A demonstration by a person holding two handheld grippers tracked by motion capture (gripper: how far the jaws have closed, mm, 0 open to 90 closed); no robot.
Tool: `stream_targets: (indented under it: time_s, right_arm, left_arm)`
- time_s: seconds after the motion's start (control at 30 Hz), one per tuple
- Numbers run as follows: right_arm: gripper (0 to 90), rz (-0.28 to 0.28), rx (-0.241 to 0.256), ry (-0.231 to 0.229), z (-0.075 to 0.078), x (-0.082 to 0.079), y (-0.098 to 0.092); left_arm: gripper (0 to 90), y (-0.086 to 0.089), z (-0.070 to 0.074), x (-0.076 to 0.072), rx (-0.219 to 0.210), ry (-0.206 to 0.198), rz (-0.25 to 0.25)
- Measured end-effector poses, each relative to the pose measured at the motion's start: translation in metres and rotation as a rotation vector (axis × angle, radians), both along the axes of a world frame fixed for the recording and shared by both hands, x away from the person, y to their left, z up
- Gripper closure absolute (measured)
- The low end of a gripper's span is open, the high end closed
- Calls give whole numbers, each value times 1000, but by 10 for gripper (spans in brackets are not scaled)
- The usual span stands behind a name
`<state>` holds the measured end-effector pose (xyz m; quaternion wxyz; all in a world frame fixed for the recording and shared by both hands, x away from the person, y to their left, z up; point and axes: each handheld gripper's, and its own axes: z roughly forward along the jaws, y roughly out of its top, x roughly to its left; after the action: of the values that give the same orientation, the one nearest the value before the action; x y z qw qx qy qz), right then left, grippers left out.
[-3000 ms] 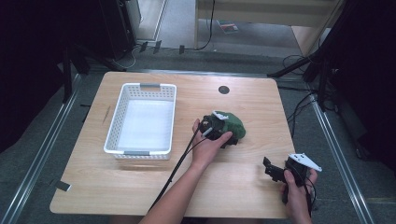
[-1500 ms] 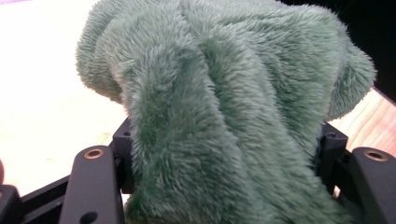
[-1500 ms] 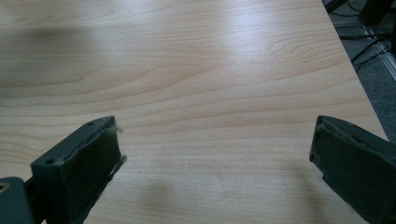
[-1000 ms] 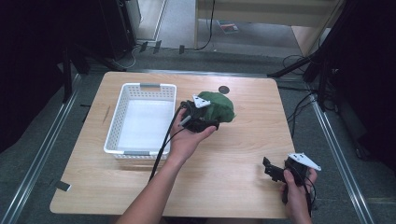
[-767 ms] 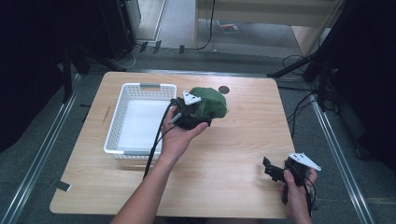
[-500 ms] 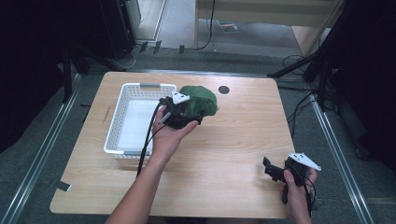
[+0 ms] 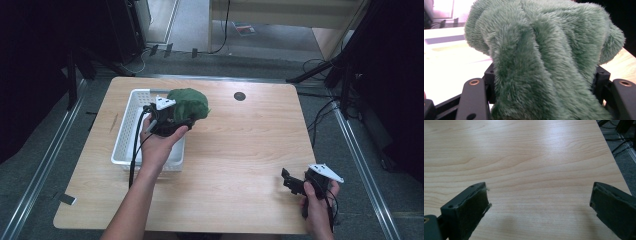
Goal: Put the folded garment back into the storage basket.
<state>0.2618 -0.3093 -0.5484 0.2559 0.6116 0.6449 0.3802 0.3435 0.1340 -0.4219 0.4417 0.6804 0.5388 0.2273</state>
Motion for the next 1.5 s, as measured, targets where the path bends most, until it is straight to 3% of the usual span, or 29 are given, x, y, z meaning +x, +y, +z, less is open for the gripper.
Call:
stream_targets:
  time_s: [0.37,0.57,0.7,1.07,1.13,1.17,1.23,1.27,1.37,1.4,1.5]
  right_arm:
    - [18,0,-2,0,0,0,0]
    - [18,-1,-2,0,0,0,0]
    - [18,-1,-2,1,0,0,0]
    - [18,-3,3,1,0,0,0]
    - [18,-3,4,1,0,0,0]
    - [18,-3,4,1,0,0,0]
    - [17,-5,4,0,0,0,0]
    - [17,-5,4,0,0,0,0]
    - [18,-6,5,-2,0,0,0]
    - [17,-5,6,-3,0,0,0]
    - [18,-7,6,-3,0,0,0]
  left_arm:
    - [333,34,-7,-1,-4,14,66]
    - [328,54,-17,3,-10,45,101]
    - [321,62,-28,11,15,90,100]
    - [299,73,-54,33,26,207,106]
    - [290,74,-59,36,38,251,103]
    - [280,74,-59,36,38,251,103]
    - [246,71,-64,41,64,328,99]
    - [223,71,-64,41,64,328,99]
    - [146,69,-67,44,121,392,98]
    - [103,69,-65,44,134,398,100]
    - [78,72,-57,43,108,379,119]
